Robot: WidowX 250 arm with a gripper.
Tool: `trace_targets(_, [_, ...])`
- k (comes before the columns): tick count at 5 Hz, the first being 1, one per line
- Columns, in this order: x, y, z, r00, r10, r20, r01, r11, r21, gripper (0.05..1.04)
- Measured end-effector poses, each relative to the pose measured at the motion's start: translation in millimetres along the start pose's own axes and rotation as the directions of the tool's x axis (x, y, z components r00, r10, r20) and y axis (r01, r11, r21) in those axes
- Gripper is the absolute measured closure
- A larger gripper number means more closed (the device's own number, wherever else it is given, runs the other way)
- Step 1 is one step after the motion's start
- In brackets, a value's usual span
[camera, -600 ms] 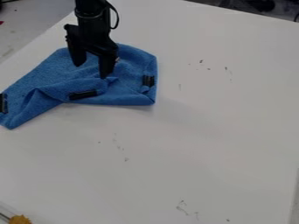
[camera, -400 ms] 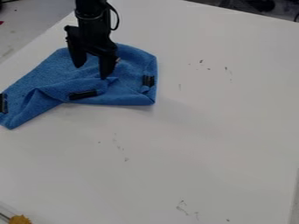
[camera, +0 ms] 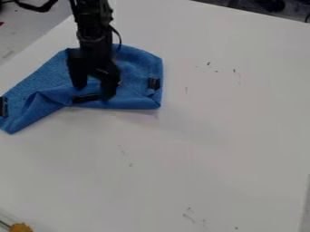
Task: Unfold the cloth from top to bottom
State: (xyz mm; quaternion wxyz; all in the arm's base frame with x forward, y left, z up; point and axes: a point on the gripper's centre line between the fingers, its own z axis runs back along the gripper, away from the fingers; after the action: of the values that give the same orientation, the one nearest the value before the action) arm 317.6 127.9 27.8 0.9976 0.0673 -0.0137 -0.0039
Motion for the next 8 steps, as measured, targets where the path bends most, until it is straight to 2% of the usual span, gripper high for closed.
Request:
trace_targets(2, [-4.0, 5.6, 2.0, 0.999, 0.027, 0.021, -0.027, 1.000, -0.008, 0.084])
trace_targets(3, [4.0, 11.6, 0.1, 1.000, -0.007, 0.007, 0.007, 1.000, -0.017, 0.084])
trace_targets(4, [11.2, 17.0, -6.6, 0.999, -0.032, -0.014, 0.032, 0.999, -0.035, 0.127])
trace_targets(5, [18.0, 21.7, -8.6, 0.999, -0.039, -0.013, 0.039, 0.998, -0.052, 0.283])
trace_targets(6, [20.6, 24.4, -11.8, 0.999, -0.050, -0.019, 0.048, 0.997, -0.062, 0.581])
trace_targets(7, [22.2, 23.4, -14.1, 0.998, -0.058, -0.018, 0.057, 0.996, -0.070, 0.670])
trace_targets(8, [22.6, 24.1, -18.1, 0.998, -0.064, -0.020, 0.062, 0.996, -0.069, 0.689])
